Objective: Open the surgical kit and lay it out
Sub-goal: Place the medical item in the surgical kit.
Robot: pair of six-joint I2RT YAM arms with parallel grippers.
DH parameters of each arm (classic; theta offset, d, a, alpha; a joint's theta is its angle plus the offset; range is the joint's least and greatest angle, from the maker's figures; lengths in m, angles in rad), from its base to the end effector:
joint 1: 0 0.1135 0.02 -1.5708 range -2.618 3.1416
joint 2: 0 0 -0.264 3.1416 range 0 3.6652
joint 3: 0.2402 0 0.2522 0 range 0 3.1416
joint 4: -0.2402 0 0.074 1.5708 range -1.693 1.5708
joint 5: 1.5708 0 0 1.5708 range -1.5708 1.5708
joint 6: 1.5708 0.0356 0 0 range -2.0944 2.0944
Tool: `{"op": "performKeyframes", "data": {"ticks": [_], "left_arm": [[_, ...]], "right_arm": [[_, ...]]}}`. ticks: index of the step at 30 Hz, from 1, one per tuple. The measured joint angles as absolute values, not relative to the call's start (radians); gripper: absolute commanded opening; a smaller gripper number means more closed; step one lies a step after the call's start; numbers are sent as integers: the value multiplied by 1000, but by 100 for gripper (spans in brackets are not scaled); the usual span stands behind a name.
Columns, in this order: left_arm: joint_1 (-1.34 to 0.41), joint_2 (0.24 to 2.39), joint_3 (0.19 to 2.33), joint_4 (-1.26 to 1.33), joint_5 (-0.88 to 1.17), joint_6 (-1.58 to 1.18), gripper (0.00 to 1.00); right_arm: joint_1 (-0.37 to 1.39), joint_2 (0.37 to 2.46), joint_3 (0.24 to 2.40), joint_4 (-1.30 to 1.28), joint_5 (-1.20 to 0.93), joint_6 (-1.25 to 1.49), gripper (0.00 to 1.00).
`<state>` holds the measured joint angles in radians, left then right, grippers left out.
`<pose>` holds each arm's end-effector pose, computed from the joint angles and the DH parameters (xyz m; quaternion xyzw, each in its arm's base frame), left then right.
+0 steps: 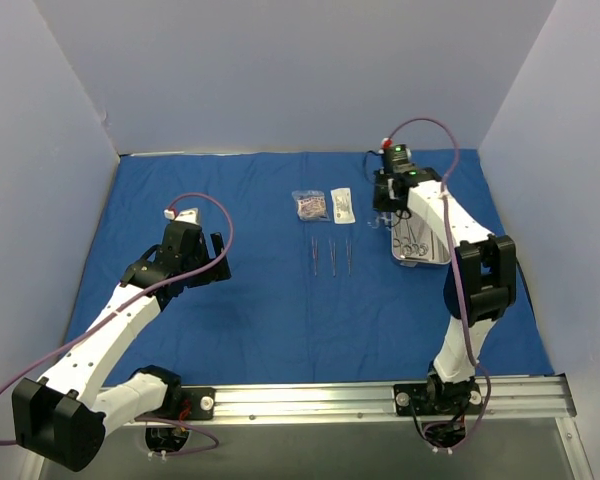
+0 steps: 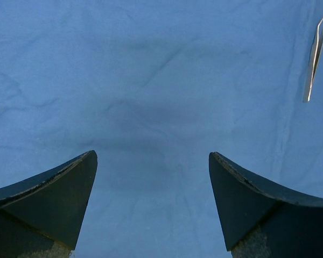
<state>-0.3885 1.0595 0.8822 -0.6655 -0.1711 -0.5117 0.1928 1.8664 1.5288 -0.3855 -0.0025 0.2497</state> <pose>0.2014 -0.0759 0.2782 -0.0877 0.9274 -0.0824 0.3541 0.4221 0.0825 0.2690 0.0254 0.9112 0.0914 0.4010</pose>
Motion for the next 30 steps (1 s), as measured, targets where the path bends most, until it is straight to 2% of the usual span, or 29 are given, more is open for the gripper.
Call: {"op": "performKeyframes", "data": {"ticks": [8,13,23,30], "left_arm": [[-389,1068,899,-682,-212,-520,94],[-387,1070,908,-691,-236,-527,94],[-384,1071,919,-728,-279,-543,94],[-384,1063,918,-733,-285,-547,94]], "right_arm": [[547,1828,1504,-390,102,476,0],[697,1848,1493,-389,141,616,0],[839,2125,1678,-444,237,748,0],[859,2191,1723,-478,269,787,0]]}}
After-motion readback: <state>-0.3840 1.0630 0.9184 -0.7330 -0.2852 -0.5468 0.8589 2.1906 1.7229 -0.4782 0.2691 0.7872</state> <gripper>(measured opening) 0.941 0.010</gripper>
